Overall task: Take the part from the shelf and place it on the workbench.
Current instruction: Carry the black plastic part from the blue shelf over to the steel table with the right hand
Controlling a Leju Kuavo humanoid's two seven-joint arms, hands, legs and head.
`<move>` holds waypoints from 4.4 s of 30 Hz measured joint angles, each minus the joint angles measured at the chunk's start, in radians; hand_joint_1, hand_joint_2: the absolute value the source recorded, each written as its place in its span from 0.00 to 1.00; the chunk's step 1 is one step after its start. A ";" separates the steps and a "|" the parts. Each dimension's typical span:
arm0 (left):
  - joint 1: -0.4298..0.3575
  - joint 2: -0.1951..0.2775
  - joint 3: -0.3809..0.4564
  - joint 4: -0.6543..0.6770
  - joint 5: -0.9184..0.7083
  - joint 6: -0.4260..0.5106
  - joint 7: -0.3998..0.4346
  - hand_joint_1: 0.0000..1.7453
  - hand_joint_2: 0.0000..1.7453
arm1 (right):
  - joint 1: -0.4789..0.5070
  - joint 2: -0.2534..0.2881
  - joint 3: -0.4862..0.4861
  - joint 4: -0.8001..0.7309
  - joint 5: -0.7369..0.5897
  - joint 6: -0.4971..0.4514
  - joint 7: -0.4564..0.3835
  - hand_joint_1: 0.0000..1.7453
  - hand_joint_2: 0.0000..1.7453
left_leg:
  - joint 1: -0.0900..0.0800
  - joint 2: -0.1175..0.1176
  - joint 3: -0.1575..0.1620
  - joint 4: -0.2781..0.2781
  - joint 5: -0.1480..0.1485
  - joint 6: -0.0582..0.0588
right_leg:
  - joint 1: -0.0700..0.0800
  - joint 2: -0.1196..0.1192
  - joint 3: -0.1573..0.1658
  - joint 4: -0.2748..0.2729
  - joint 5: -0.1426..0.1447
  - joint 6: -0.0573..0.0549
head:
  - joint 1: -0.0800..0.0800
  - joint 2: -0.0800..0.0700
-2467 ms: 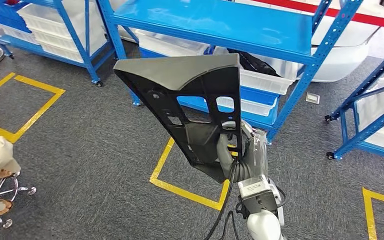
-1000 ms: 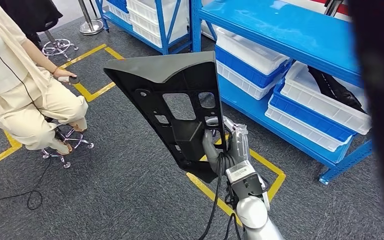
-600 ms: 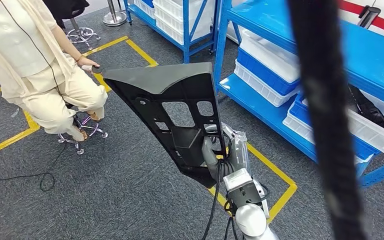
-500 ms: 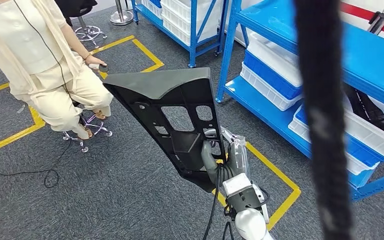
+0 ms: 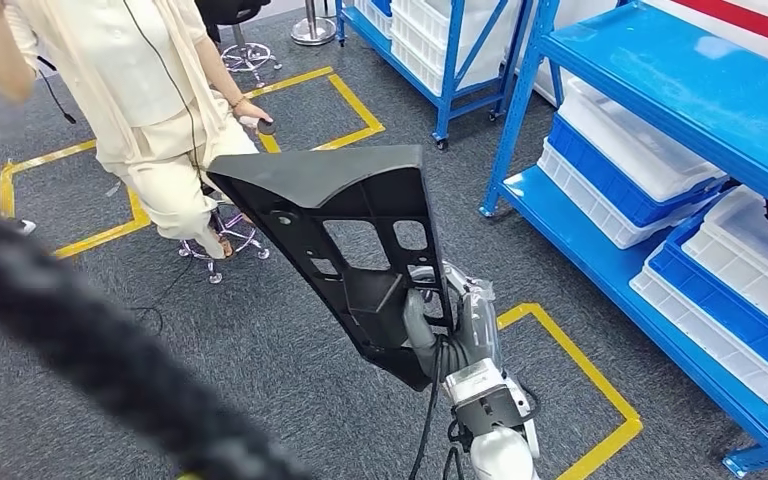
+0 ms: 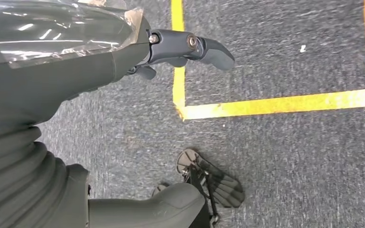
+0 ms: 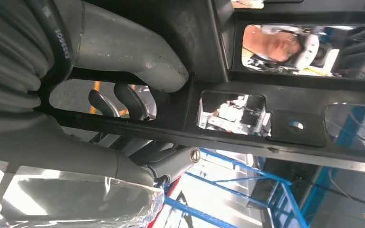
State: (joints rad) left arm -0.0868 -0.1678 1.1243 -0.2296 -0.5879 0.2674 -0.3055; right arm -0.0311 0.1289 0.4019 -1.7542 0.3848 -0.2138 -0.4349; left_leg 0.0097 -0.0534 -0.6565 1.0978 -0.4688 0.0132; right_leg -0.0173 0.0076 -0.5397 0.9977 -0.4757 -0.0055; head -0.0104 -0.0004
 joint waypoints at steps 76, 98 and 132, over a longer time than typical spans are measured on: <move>-0.031 0.009 0.057 0.002 0.048 0.039 0.000 0.00 1.00 | -0.118 0.102 0.061 -0.047 0.027 0.037 0.060 1.00 1.00 | -0.001 0.100 0.041 -0.070 0.022 0.005 | 0.023 -0.113 0.000 0.000 -0.013 0.017 | 0.006 0.000; -0.028 0.009 0.058 0.007 0.037 0.019 0.002 0.00 1.00 | -0.153 0.120 0.073 -0.041 0.069 0.000 0.114 1.00 1.00 | 0.012 0.057 -0.066 0.136 -0.050 -0.019 | 0.011 -0.055 -0.008 0.004 -0.006 -0.014 | 0.000 0.000; -0.033 0.036 0.032 0.008 -0.018 -0.115 -0.126 0.00 1.00 | -0.114 -0.030 0.044 -0.099 0.042 -0.076 0.122 1.00 1.00 | 0.007 0.107 0.027 -0.039 0.009 -0.008 | 0.008 -0.091 -0.040 0.034 0.001 0.022 | -0.005 0.000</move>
State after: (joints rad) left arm -0.1202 -0.1314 1.1565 -0.2212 -0.6059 0.1526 -0.4317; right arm -0.1449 0.0994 0.4459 -1.8530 0.4270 -0.2901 -0.3134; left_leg 0.0170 0.0533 -0.6294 1.0587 -0.4597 0.0051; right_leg -0.0093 -0.0839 -0.5802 1.0317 -0.4743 0.0164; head -0.0156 -0.0003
